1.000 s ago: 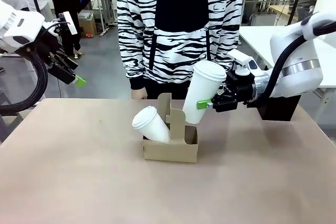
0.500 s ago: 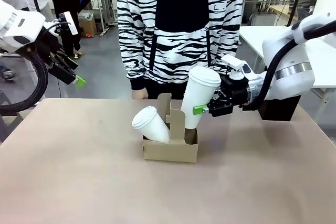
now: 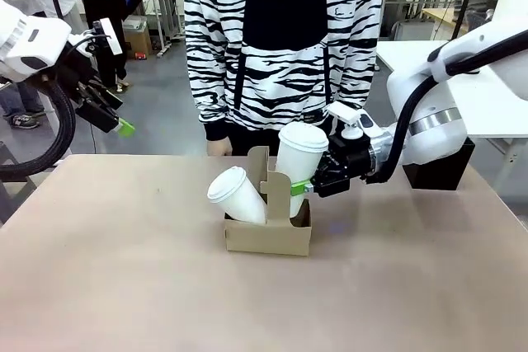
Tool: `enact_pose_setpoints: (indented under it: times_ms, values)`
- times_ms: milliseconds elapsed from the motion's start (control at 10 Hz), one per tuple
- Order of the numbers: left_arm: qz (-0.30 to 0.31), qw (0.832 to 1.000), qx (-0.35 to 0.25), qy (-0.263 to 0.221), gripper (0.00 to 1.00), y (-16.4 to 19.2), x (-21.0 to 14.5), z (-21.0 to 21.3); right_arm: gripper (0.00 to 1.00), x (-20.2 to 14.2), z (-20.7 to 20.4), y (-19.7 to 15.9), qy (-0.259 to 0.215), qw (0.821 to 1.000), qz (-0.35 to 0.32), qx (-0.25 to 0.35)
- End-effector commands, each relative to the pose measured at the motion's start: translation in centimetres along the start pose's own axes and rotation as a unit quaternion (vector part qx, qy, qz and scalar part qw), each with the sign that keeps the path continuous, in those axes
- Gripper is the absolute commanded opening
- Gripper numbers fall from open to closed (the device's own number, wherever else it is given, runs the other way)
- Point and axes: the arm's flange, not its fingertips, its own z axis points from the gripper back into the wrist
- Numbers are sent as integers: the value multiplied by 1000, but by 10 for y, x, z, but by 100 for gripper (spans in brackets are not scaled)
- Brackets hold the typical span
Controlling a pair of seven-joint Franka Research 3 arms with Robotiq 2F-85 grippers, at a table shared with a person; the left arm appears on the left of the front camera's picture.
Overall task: Pour a drink into a cup and package it in a carrier.
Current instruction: Insert the held 600 ml Paper Cup into the Cup Carrier.
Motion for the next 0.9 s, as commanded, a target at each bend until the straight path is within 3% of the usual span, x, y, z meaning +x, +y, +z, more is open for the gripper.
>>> enact_pose_setpoints:
  times_ms: [0, 800]
  values:
    - [0, 1000, -2, -2, 100, 0, 0, 0, 81, 1, -3, -4, 20, 999, -24, 16]
    - [0, 1000, -2, -2, 100, 0, 0, 0, 81, -19, -6, -3, 122, 992, -35, 8]
